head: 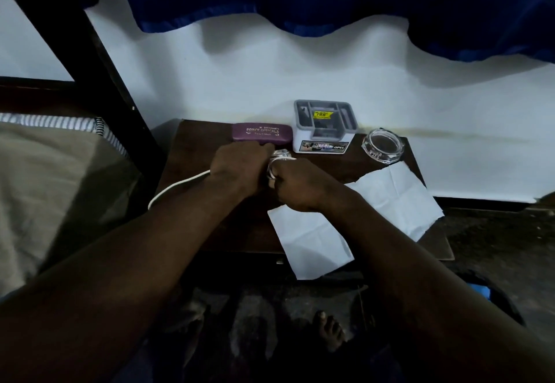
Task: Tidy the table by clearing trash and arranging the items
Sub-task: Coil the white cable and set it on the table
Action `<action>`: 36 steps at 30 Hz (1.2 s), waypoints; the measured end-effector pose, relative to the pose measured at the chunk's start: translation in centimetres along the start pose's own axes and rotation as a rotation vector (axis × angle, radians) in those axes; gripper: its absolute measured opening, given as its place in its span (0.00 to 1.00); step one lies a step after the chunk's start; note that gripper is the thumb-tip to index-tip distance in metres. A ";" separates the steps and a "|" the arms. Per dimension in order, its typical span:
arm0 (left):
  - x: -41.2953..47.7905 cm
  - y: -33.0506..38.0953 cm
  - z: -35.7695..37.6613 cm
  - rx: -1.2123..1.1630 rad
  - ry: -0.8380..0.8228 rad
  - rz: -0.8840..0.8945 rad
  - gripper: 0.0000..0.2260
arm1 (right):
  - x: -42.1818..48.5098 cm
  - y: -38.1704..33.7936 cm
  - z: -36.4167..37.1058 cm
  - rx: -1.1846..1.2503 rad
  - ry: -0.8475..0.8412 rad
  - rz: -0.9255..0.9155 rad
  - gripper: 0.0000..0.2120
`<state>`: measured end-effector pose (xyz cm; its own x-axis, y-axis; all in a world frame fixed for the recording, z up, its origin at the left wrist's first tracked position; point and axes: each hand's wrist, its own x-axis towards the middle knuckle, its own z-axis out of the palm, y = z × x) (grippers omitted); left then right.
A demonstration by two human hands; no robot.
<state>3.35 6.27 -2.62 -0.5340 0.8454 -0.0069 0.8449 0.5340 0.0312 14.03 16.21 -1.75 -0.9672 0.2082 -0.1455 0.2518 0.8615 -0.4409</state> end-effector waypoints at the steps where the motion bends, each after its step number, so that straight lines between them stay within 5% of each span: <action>1: 0.3 0.2 0.0 -0.001 -0.004 0.000 0.24 | 0.1 0.2 -0.1 -0.018 0.007 0.004 0.09; 13: -0.1 0.4 -0.4 0.012 0.013 0.013 0.33 | -0.1 0.5 -0.5 -0.042 0.024 0.006 0.07; 23: -0.4 -0.2 -0.5 -0.001 0.046 -0.015 0.34 | 0.3 0.2 0.2 0.047 -0.035 0.067 0.18; 28: -0.3 -0.6 -0.5 -0.018 0.051 -0.013 0.33 | 0.4 0.1 0.1 0.039 -0.050 0.049 0.07; 36: -0.1 -1.0 -0.2 -0.020 0.045 -0.028 0.34 | 0.5 -0.1 0.0 0.052 -0.036 0.051 0.08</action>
<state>2.59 5.66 -2.42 -0.5583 0.8288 0.0368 0.8294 0.5563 0.0518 13.55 16.17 -1.79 -0.9516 0.2332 -0.2000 0.3025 0.8250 -0.4774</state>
